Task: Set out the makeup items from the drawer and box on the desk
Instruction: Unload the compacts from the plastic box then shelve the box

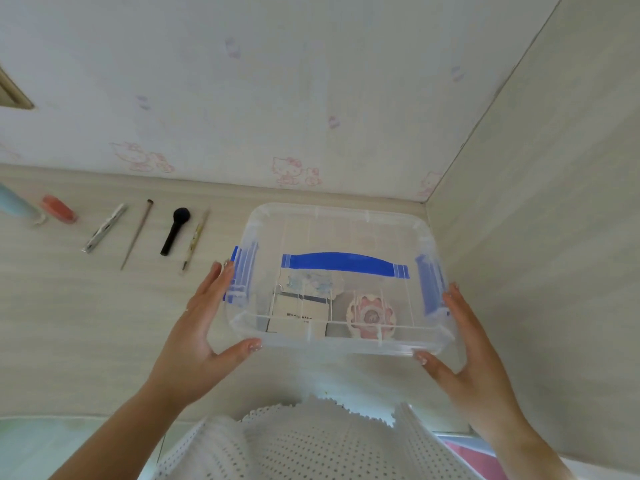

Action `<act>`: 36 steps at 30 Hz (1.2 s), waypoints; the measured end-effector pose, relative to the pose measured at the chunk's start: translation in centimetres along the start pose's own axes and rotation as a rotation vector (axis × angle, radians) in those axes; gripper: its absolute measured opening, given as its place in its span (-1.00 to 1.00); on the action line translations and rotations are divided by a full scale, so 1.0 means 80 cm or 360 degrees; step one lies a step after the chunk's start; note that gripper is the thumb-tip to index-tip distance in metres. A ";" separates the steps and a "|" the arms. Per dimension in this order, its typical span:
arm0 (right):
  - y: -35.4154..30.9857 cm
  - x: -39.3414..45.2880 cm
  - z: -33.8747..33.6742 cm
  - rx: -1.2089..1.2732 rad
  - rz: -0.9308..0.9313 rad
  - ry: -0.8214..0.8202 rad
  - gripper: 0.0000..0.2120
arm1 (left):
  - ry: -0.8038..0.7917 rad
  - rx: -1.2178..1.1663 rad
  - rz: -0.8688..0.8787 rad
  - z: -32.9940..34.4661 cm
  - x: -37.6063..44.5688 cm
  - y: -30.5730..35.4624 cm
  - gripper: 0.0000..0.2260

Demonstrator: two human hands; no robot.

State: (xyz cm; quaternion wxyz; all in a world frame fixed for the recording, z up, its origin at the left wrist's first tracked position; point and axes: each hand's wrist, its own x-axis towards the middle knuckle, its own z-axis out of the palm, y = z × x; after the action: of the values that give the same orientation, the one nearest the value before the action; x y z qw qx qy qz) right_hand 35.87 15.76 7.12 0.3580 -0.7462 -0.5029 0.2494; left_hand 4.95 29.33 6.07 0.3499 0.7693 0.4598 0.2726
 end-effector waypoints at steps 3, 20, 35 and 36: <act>-0.020 0.014 -0.006 0.0173 0.0050 0.0135 -0.19 | 0.0117 -0.0146 -0.0019 -0.009 0.016 0.015 -0.30; -0.068 0.246 -0.013 0.0503 0.0308 0.0039 -0.28 | 0.0200 -0.0677 -0.0700 -0.010 0.237 0.030 -0.30; -0.021 0.322 0.007 0.0087 0.0822 -0.0330 -0.23 | -0.0159 -0.0390 -0.0985 0.029 0.308 -0.029 -0.39; -0.017 0.324 0.009 0.0067 0.0831 -0.0338 -0.23 | -0.0165 -0.0370 -0.0997 0.032 0.309 -0.032 -0.42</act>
State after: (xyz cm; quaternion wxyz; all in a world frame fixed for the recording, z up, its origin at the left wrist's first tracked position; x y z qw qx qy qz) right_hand 44.12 40.39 7.44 0.2422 -0.8126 -0.3231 0.4204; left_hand 16.09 51.64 4.91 0.5250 0.5583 0.6213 0.1631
